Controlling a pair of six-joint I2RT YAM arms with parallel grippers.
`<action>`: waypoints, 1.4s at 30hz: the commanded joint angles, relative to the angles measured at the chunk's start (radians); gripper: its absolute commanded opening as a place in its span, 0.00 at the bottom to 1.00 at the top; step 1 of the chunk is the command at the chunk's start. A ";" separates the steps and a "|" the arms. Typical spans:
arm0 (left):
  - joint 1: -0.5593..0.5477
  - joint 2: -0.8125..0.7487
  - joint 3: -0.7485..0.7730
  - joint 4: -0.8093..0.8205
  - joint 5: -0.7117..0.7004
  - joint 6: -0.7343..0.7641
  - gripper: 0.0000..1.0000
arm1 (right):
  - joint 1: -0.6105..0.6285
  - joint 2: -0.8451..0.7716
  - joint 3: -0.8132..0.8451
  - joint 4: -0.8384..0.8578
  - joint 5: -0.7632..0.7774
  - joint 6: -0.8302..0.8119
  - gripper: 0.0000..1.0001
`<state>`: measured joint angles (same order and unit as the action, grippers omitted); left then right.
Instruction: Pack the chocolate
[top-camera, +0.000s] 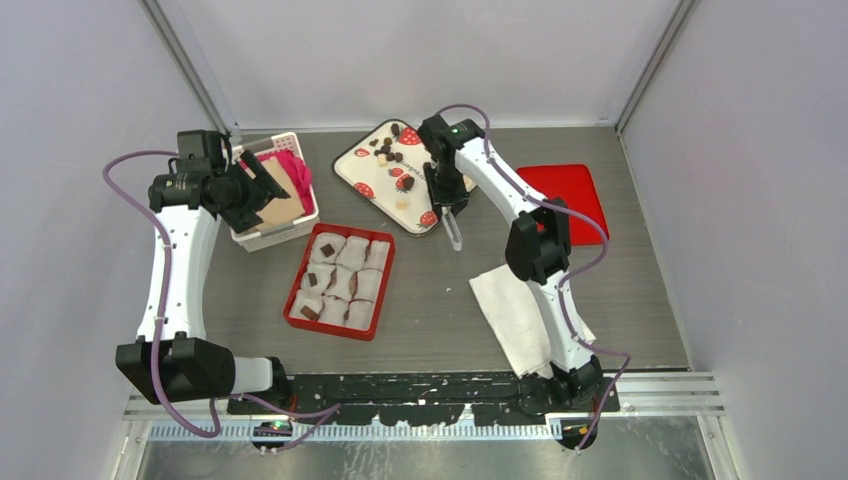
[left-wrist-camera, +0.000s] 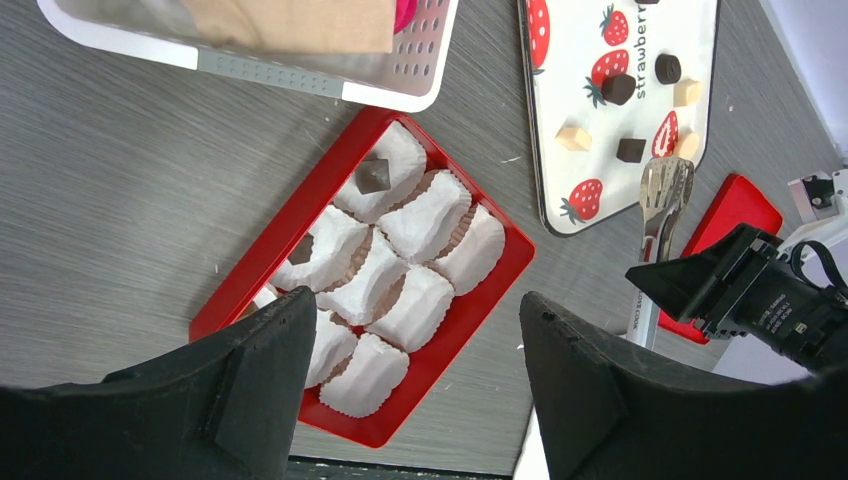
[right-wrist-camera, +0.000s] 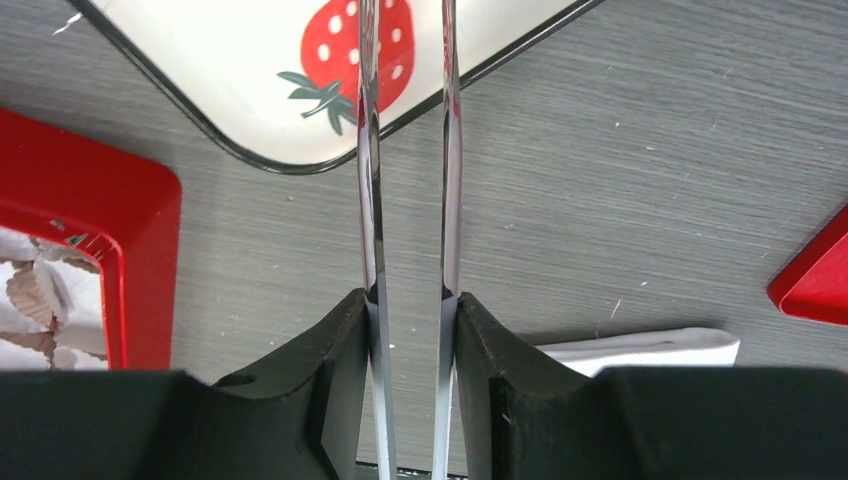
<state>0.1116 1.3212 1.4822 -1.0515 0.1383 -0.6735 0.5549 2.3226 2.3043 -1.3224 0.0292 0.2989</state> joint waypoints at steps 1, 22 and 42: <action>0.006 -0.007 0.013 0.027 -0.009 -0.006 0.75 | -0.005 0.007 0.078 -0.028 0.011 0.000 0.40; 0.006 0.021 0.034 0.033 -0.009 -0.008 0.75 | -0.005 0.124 0.140 -0.035 0.038 -0.030 0.52; 0.006 0.018 0.032 0.028 -0.017 -0.010 0.75 | -0.007 0.143 0.189 -0.017 0.052 -0.037 0.20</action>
<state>0.1116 1.3502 1.4826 -1.0508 0.1310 -0.6777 0.5465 2.5183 2.4538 -1.3495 0.0696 0.2684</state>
